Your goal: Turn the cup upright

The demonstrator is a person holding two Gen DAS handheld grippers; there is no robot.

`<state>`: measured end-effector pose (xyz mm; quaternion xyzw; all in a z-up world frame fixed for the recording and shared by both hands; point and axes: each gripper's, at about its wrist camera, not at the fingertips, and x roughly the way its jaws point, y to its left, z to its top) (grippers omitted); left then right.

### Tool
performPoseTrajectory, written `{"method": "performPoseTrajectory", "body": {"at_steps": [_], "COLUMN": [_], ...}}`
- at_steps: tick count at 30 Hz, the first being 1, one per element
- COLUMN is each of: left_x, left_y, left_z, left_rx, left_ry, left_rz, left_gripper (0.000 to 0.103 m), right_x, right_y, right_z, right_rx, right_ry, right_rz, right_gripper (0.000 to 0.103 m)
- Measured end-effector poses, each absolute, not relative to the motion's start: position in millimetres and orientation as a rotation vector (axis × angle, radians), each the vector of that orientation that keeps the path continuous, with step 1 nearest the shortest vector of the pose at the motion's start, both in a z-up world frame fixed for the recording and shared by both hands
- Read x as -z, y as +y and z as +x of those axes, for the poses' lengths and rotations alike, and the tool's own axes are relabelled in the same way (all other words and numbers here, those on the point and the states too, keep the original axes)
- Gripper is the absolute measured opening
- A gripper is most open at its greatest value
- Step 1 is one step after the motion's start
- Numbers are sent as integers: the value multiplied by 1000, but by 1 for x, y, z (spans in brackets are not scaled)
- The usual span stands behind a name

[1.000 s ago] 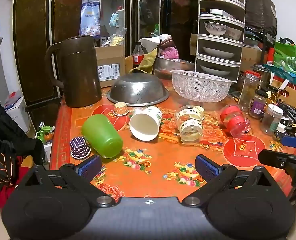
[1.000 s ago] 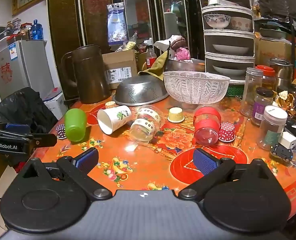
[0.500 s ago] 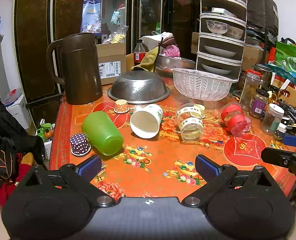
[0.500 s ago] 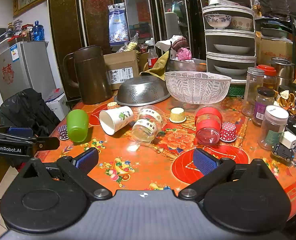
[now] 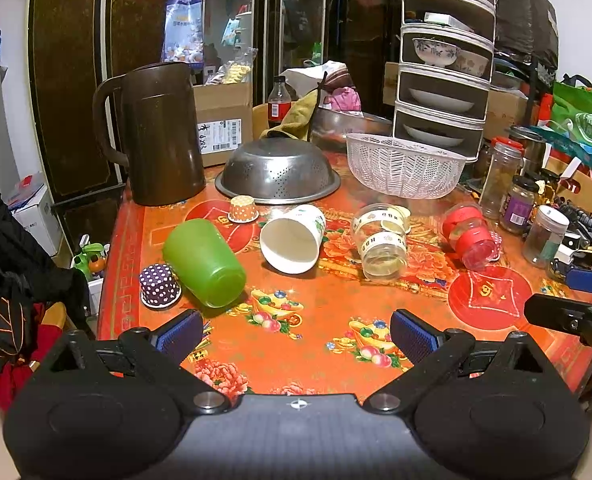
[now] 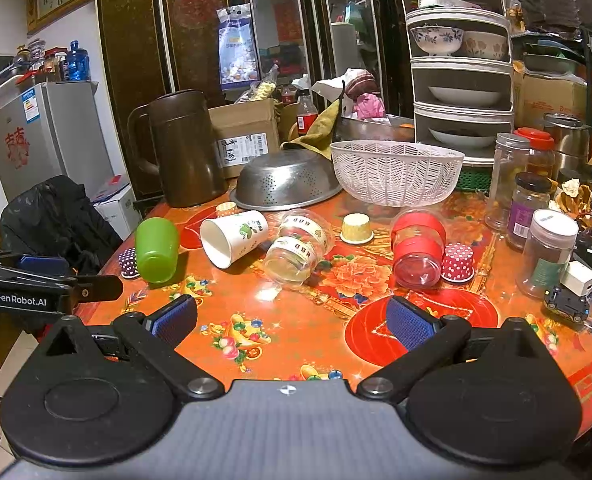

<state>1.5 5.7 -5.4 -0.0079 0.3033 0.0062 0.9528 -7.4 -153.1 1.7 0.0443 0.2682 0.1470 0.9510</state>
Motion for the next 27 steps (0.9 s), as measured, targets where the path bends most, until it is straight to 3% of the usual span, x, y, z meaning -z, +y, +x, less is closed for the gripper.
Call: {"method": "performPoseTrajectory", "body": {"at_steps": [27], "left_x": [8], "left_y": [4], "left_z": [2], "left_rx": [-18], "left_ry": [621], "left_rz": [-12], "left_gripper": [101], "right_x": [-1], "right_y": [-155], "right_z": [-6], "right_rx": [-319], "right_ry": [557], "right_rz": [112], "right_gripper": [102]}}
